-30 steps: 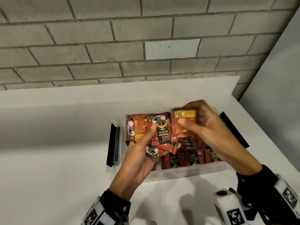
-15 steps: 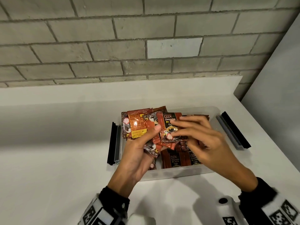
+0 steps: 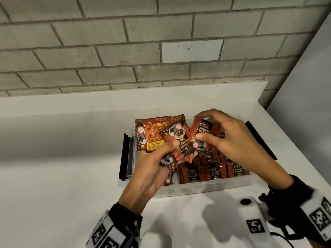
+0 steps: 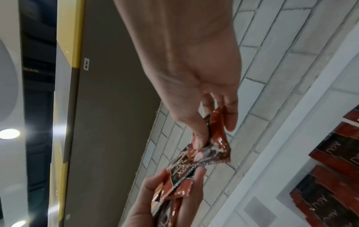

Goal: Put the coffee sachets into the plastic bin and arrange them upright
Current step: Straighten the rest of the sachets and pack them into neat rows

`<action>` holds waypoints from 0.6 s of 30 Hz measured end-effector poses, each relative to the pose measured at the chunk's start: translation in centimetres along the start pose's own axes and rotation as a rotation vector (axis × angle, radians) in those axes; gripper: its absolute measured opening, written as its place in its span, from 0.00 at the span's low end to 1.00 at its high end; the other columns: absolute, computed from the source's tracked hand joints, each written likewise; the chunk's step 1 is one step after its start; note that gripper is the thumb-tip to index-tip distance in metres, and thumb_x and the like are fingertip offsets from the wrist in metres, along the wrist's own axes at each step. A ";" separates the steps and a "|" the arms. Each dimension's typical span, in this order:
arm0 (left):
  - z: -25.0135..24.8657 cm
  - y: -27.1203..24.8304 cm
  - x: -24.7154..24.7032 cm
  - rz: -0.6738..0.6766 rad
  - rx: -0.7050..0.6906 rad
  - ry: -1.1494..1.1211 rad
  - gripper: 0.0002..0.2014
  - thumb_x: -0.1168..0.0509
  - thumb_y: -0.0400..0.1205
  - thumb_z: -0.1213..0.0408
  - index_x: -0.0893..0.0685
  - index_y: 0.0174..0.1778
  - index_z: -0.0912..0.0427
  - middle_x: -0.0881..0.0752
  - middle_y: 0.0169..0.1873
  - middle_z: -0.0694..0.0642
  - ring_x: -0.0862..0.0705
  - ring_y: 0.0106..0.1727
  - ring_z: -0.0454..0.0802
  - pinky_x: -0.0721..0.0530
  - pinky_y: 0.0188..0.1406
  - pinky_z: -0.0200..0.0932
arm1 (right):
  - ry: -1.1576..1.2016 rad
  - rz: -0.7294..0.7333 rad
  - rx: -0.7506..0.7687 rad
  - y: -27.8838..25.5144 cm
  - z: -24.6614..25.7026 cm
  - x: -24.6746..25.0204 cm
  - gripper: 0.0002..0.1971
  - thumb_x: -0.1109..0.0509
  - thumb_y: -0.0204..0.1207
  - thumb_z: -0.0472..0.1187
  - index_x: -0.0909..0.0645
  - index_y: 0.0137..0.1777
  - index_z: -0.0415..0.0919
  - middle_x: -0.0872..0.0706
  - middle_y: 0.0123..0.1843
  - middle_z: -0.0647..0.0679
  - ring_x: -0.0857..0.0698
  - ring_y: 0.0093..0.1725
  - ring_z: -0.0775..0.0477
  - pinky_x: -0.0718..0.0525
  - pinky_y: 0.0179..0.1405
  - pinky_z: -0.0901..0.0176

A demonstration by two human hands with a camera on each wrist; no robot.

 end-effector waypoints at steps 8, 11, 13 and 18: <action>0.4 0.5 0.8 -0.137 -0.071 -0.023 0.19 0.30 0.63 0.79 0.15 0.48 0.59 0.10 0.39 0.57 0.10 0.37 0.49 0.12 0.32 0.43 | 0.813 0.038 -0.497 -1.9 -3.3 -2.2 0.25 0.25 0.63 0.39 0.24 0.60 0.31 0.10 0.50 0.43 0.09 0.46 0.46 0.11 0.37 0.59; 0.8 0.4 0.1 -0.087 -0.084 0.011 0.20 0.30 0.64 0.80 0.14 0.49 0.58 0.09 0.43 0.57 0.10 0.43 0.53 0.11 0.37 0.48 | 0.899 0.061 -0.555 -2.4 -3.3 -3.8 0.23 0.26 0.68 0.39 0.23 0.61 0.31 0.10 0.52 0.42 0.09 0.47 0.47 0.11 0.37 0.61; 1.0 0.4 -0.3 -0.075 -0.088 0.024 0.19 0.30 0.65 0.80 0.11 0.46 0.55 0.09 0.44 0.57 0.10 0.45 0.53 0.11 0.45 0.52 | 0.890 0.046 -0.561 -2.4 -3.3 -4.3 0.19 0.27 0.71 0.39 0.20 0.61 0.34 0.10 0.51 0.43 0.09 0.48 0.48 0.11 0.40 0.61; 1.1 0.3 0.5 -0.100 -0.038 -0.075 0.15 0.30 0.68 0.72 0.13 0.51 0.61 0.11 0.46 0.60 0.10 0.42 0.51 0.11 0.39 0.47 | 0.976 -0.056 -0.607 -1.8 -4.2 -3.4 0.14 0.28 0.72 0.32 0.22 0.57 0.33 0.13 0.58 0.38 0.11 0.53 0.40 0.11 0.49 0.45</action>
Point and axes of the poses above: each hand's wrist, its own y-axis towards the middle knuckle, its own x-axis out of the back of the hand, z = x × y, the point moved 5 cm from there along y, towards the middle knuckle
